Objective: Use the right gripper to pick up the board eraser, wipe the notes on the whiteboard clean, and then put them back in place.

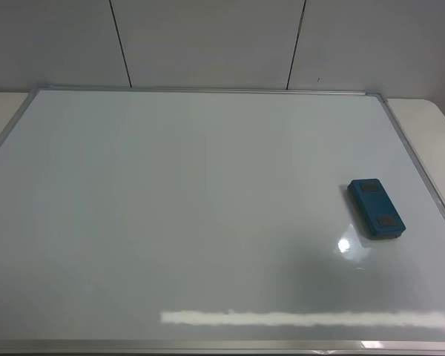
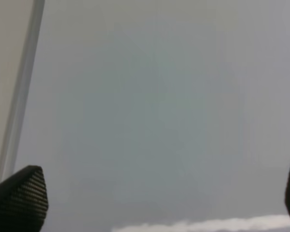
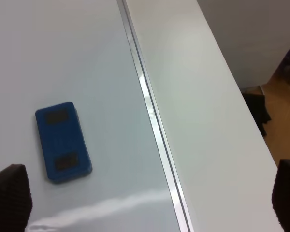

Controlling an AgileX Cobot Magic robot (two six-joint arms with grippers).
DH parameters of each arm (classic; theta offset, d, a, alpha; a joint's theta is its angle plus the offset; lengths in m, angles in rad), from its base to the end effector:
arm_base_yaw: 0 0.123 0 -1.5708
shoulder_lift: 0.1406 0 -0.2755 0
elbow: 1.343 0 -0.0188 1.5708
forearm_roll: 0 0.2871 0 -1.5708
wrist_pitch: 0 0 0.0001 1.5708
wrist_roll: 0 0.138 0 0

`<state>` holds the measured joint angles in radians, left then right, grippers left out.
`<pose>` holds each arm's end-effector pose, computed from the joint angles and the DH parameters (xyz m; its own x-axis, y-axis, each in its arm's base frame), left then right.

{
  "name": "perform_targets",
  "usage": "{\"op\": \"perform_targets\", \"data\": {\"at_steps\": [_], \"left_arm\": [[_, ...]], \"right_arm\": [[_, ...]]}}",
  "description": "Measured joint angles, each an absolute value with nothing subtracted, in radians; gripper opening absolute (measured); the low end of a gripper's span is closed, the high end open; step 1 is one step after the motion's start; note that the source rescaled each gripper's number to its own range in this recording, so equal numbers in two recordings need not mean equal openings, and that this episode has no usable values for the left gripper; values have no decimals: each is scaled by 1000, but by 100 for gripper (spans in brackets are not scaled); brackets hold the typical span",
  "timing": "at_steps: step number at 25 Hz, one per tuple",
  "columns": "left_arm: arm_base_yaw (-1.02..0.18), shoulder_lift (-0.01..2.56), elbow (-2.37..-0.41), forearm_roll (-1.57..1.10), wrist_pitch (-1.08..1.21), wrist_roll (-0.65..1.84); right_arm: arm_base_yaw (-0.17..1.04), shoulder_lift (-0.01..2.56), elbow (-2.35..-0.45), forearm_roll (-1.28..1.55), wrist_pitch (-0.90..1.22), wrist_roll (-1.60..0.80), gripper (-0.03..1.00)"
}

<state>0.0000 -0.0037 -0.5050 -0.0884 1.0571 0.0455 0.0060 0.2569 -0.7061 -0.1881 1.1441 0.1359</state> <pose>0.0774 -0.0106 0.2762 -0.4434 0.0020 -0.8963 0.0698 0.9970 -0.0323 0.0954 -0.0229 0.3156 -0.5568 0.0531 -0.8290 0.1666 0.9848 -0.0489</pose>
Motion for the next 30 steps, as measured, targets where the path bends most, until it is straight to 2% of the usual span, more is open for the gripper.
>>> {"op": "perform_targets", "data": {"at_steps": [11,20,30], "left_arm": [[0,-4,-505,-88,1057,46],[0,-4,-505,-88,1057,46],[0,-4,-505,-88,1057,46]], "right_arm": [[-53,253,-706,-154,1204,71,100],[-53,5,-706,-32,1207,6,100],[-53,-3,-677,80,1161,-87,100]]}}
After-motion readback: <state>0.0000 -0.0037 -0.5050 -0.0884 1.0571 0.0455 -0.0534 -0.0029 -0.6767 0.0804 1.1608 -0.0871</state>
